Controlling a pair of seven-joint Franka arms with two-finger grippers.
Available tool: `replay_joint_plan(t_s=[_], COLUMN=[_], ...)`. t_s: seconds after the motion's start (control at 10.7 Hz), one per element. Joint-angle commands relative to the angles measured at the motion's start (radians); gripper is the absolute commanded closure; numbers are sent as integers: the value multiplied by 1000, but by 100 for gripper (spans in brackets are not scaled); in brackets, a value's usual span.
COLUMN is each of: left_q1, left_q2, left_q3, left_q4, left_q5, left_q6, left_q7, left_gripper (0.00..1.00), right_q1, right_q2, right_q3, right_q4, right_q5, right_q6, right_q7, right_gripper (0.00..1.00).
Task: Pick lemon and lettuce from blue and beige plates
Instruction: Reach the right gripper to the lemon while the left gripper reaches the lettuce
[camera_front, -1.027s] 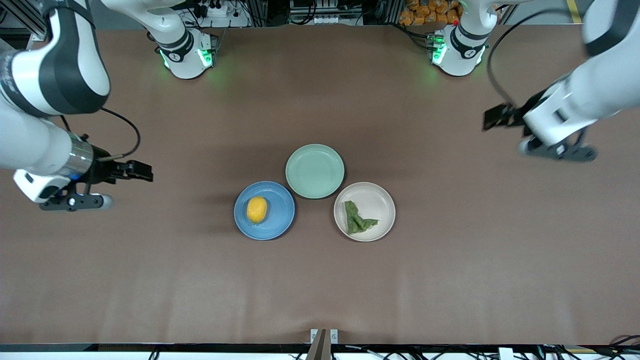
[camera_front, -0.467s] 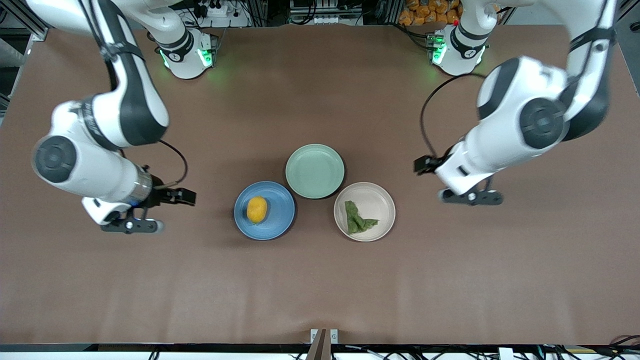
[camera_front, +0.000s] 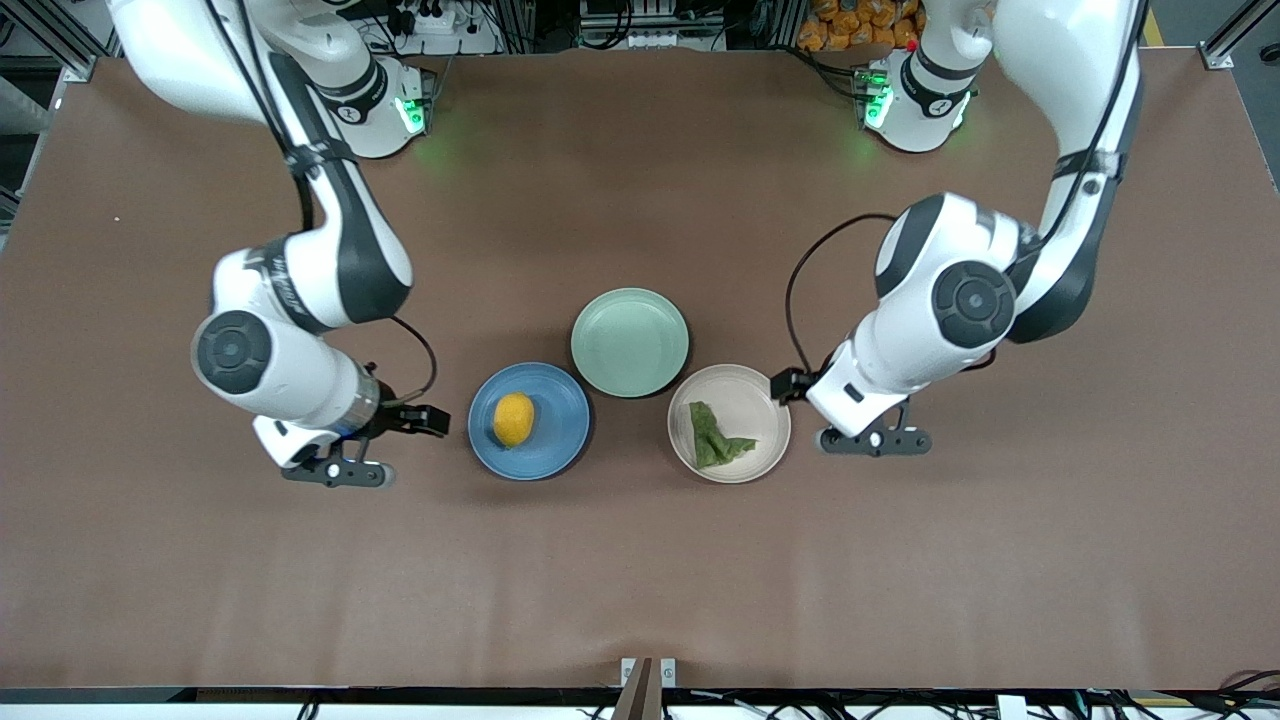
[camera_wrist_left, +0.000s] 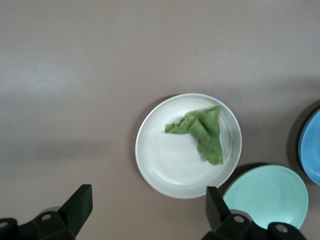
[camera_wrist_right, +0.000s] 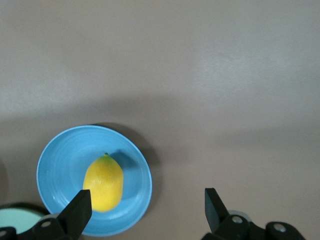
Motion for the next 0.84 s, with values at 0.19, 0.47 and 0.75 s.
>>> replay_joint_plan(t_s=[0.19, 0.47, 0.75], left_q1=[-83, -110, -110], left_q2=[144, 210, 249], left_q3=[10, 11, 8], left_q4=[38, 38, 36], left_q5=[66, 68, 65], left_q6=[187, 271, 328], left_q7=[-237, -437, -525], left_gripper=[0, 0, 0], right_q1=[71, 107, 134], right_q2=[63, 87, 105], right_q3=[-5, -5, -5], right_q4=[-46, -107, -143], right_q5=[18, 16, 16], right_q6=[142, 254, 308], right_q7=[98, 138, 155], right_gripper=[0, 0, 0])
